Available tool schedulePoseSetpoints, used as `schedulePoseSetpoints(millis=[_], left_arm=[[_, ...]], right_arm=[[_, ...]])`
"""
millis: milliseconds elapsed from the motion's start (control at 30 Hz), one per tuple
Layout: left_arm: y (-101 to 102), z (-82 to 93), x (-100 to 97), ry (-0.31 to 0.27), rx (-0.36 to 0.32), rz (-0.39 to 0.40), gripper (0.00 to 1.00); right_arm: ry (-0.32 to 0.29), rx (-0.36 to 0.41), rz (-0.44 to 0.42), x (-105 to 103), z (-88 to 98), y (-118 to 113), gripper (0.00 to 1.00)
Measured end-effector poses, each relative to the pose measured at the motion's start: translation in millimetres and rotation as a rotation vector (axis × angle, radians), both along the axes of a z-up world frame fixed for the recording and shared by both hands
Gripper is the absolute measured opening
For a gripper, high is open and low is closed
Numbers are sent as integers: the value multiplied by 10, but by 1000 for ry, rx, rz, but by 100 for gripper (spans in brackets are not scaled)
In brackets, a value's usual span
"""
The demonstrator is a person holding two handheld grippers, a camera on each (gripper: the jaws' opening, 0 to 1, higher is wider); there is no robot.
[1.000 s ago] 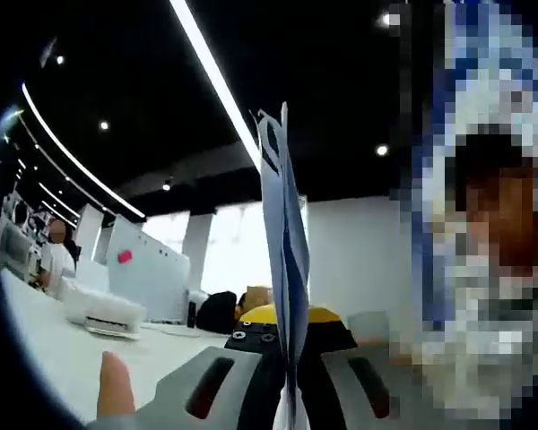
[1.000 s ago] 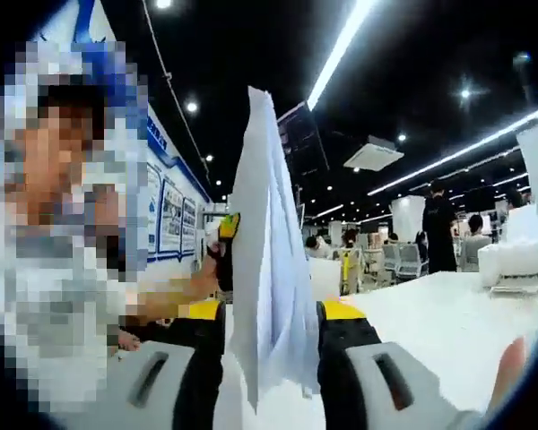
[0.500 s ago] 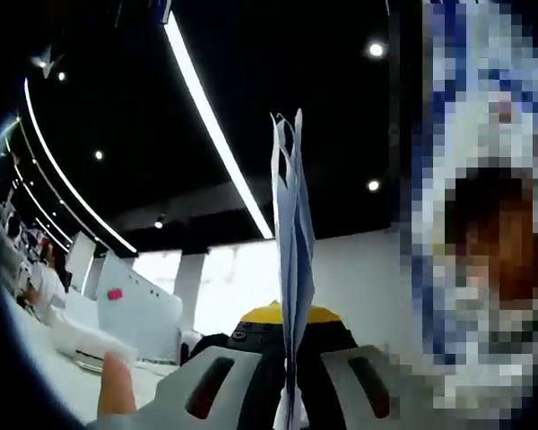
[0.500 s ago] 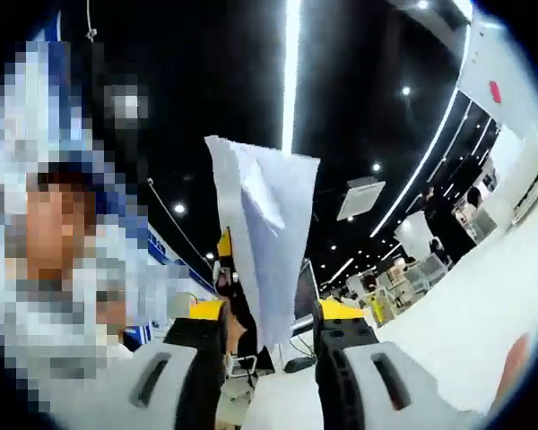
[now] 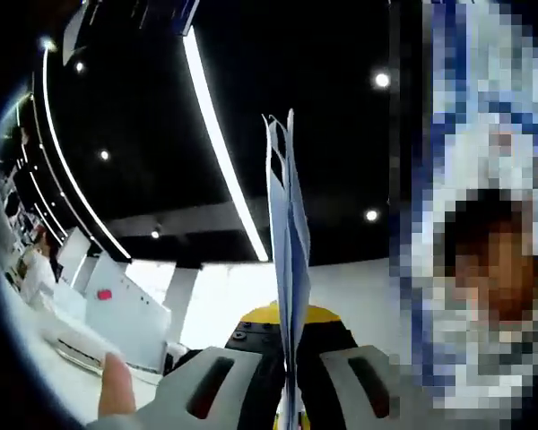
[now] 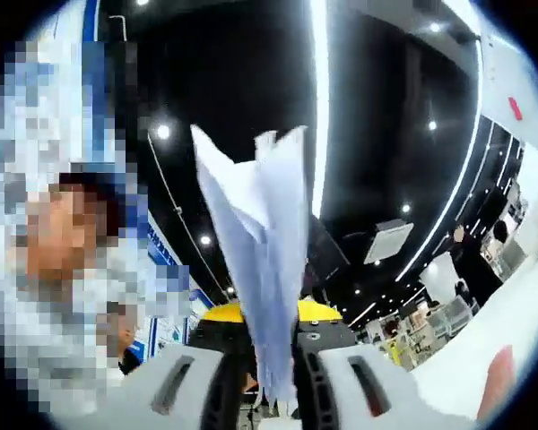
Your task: Organize the stack of printing papers by aligning and flattening the scattered papers on the table
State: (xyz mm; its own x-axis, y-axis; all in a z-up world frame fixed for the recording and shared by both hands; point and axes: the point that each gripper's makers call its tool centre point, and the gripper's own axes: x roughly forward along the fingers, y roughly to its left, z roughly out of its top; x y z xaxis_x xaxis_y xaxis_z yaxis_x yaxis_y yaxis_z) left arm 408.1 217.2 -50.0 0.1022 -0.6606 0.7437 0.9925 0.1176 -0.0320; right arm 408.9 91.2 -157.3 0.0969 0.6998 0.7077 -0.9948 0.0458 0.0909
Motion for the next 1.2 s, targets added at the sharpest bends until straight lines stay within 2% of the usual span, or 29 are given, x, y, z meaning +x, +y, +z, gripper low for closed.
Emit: schedulePoseSetpoints(millis=[200, 267, 333, 367, 467, 500, 567, 600, 733, 767, 867, 933, 1000, 1033, 1133, 1200], left_arm=[[95, -166, 46, 48, -57, -40, 5], [129, -182, 33, 59, -101, -61, 5], [142, -198, 26, 65, -124, -73, 5], [143, -198, 24, 65, -125, -81, 5], [120, -219, 10, 67, -141, -94, 5], [96, -239, -3, 73, -150, -102, 5], [80, -272, -3, 73, -142, -99, 5], [108, -296, 1, 82, -162, -106, 5], [107, -416, 19, 94, -145, -86, 6], [110, -442, 12, 95, -137, -96, 6], [60, -586, 12, 65, -40, -11, 8], [42, -673, 63, 76, 27, 40, 23], [47, -757, 142, 91, 107, 81, 29], [56, -791, 164, 76, 140, 113, 29], [42, -881, 165, 100, 199, 99, 31], [19, -980, 168, 107, 245, 90, 21]], right_arm=[[19, -3, 6, 19, -5, -27, 2], [58, 14, 20, 70, 3, -31, 18], [82, 5, 5, 140, -21, -10, 22], [59, -12, -20, 145, -43, 11, 21], [81, -18, -11, 177, -57, 69, 20], [83, -9, 6, 162, -48, 78, 17], [73, -15, 12, 130, -46, 84, 4], [64, -19, 11, 104, -42, 76, 1], [60, -62, 13, 57, -43, 35, 0], [67, -82, 1, 67, -57, 17, 0], [54, -121, -27, 72, -65, -94, 0], [50, -137, -41, 87, -62, -193, 0], [64, -150, -42, 106, -67, -293, 0], [77, -180, -48, 123, -101, -336, 0], [98, -243, -34, 130, -168, -404, 0], [91, -287, -30, 119, -223, -448, 0]])
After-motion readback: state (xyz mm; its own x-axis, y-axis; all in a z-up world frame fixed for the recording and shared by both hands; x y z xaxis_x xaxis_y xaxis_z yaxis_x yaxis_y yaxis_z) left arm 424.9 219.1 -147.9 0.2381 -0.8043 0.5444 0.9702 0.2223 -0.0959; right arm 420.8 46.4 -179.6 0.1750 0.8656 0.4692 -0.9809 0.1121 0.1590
